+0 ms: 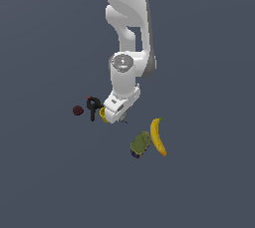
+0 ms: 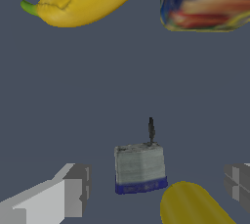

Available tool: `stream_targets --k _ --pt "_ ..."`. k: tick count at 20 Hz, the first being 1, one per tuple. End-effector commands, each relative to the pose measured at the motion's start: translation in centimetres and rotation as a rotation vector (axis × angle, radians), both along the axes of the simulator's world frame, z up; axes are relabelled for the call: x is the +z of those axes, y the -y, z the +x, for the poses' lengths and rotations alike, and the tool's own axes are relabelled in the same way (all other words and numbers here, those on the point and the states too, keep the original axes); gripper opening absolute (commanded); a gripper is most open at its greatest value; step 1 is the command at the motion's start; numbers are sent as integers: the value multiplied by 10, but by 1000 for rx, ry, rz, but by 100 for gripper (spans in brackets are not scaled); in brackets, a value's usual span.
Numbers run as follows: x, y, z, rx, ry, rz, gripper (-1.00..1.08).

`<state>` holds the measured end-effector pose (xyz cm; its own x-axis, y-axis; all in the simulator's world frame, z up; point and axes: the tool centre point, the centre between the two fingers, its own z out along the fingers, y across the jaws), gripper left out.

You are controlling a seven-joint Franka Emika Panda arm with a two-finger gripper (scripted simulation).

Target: Pick up a designated object from a clutter of objects.

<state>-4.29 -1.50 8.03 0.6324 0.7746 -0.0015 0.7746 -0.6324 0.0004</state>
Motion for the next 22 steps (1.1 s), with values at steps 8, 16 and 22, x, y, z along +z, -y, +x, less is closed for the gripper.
stream_targets --k 8,16,22 --pt "-17 4 -11 70 1 1 100" --pt "-27 4 -11 67 0 1 100" --pt "-52 4 -12 69 0 1 100"
